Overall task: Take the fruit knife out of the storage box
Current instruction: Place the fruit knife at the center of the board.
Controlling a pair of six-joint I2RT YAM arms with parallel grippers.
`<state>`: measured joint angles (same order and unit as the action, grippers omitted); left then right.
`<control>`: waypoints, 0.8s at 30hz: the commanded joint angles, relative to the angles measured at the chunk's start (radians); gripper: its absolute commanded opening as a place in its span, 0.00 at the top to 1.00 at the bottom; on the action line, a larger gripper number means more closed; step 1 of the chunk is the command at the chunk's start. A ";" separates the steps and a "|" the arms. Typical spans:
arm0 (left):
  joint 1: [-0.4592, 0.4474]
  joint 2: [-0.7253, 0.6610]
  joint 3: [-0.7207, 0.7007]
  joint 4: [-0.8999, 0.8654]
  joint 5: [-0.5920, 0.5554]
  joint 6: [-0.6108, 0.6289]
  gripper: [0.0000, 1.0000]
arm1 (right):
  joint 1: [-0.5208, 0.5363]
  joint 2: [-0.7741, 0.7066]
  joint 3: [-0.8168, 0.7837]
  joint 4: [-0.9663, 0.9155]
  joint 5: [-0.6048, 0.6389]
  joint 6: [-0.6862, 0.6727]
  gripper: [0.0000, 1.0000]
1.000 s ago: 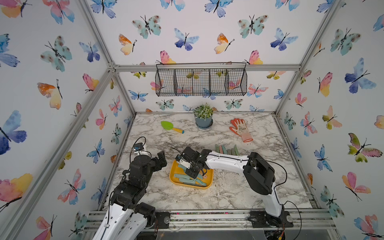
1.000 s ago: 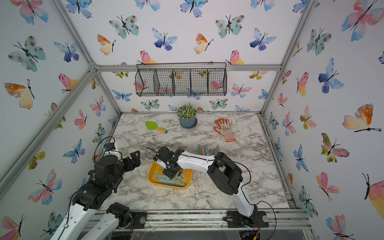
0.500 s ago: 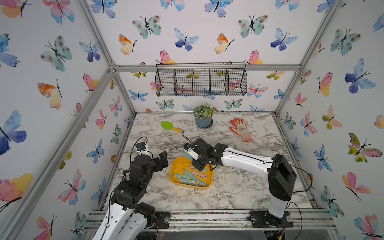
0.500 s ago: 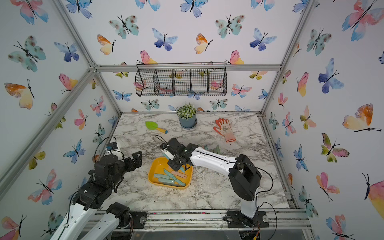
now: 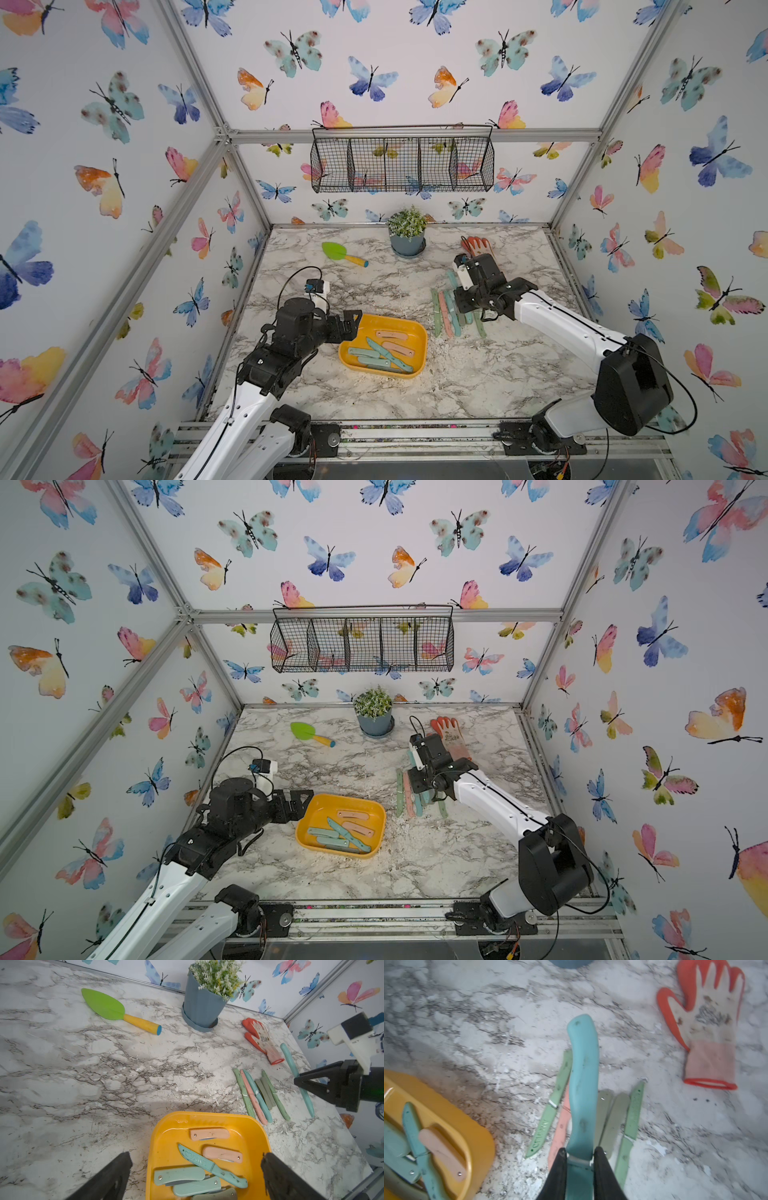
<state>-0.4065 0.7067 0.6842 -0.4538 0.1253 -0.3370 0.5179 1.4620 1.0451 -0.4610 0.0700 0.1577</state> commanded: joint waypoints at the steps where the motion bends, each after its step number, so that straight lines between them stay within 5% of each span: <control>1: -0.006 -0.003 0.005 0.012 0.054 0.021 0.02 | -0.065 -0.023 -0.048 0.032 -0.004 0.031 0.84; 10: -0.006 -0.009 0.003 0.009 0.032 0.019 0.02 | -0.238 0.050 -0.142 0.058 -0.068 -0.008 0.85; 24: -0.008 -0.010 0.005 0.004 0.010 0.013 0.01 | -0.269 0.204 -0.136 0.099 -0.097 -0.029 0.85</control>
<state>-0.4080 0.7078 0.6842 -0.4538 0.1505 -0.3325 0.2539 1.6524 0.9058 -0.3786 -0.0132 0.1379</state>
